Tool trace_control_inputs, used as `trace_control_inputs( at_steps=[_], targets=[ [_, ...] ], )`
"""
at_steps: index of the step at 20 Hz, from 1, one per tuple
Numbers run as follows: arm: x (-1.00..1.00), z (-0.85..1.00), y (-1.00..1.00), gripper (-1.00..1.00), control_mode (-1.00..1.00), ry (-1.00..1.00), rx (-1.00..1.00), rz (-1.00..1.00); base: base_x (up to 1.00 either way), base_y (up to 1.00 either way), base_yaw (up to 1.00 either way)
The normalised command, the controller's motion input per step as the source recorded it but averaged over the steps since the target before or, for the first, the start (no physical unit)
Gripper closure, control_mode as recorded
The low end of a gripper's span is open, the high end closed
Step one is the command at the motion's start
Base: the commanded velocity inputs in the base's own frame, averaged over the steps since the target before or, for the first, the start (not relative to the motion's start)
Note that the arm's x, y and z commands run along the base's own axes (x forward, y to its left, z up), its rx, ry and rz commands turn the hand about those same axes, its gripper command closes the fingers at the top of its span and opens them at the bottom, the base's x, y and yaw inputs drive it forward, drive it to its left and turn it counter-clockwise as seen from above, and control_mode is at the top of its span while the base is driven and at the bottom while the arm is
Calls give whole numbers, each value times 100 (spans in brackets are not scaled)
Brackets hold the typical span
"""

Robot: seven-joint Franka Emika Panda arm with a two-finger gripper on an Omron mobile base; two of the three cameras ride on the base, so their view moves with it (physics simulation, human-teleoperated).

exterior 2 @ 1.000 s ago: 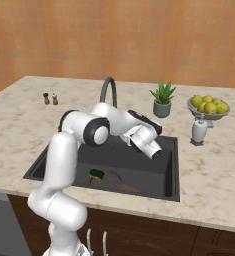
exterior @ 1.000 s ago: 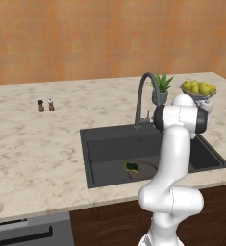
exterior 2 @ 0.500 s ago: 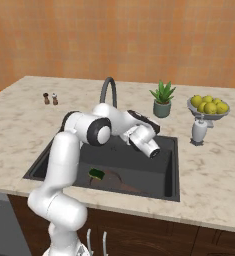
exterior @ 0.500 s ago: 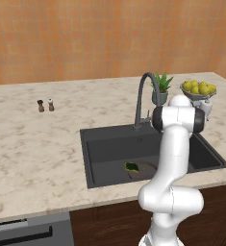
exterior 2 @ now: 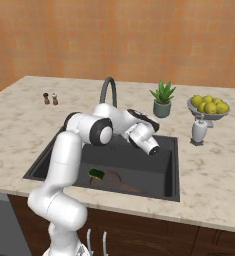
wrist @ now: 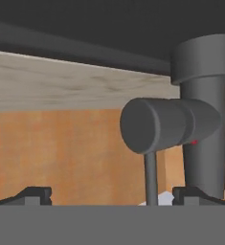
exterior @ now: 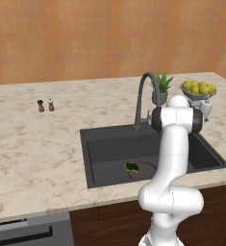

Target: Pick the pan and sponge and place them into the sink. Then turn on the water.

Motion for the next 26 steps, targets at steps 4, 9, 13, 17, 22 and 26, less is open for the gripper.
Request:
trace_control_inputs(
  at_steps=[4, 9, 13, 17, 22, 26],
  targets=[
    [5, -1, 16, -100, -100, 1, 0, -1, 0, 0, 0],
    [15, 0, 11, -100, -100, 0, 0, -3, 0, 0, 0],
    [38, 0, 0, -100, -100, 1, 0, -7, 0, 0, 0],
    [37, -1, 0, -100, -100, 0, 0, -12, 0, 0, 0],
    [21, -12, -17, -100, -100, 1, 2, -15, 0, 0, 0],
    [4, -2, -80, -100, -100, 3, 20, -1, 0, 0, 0]
  ],
)
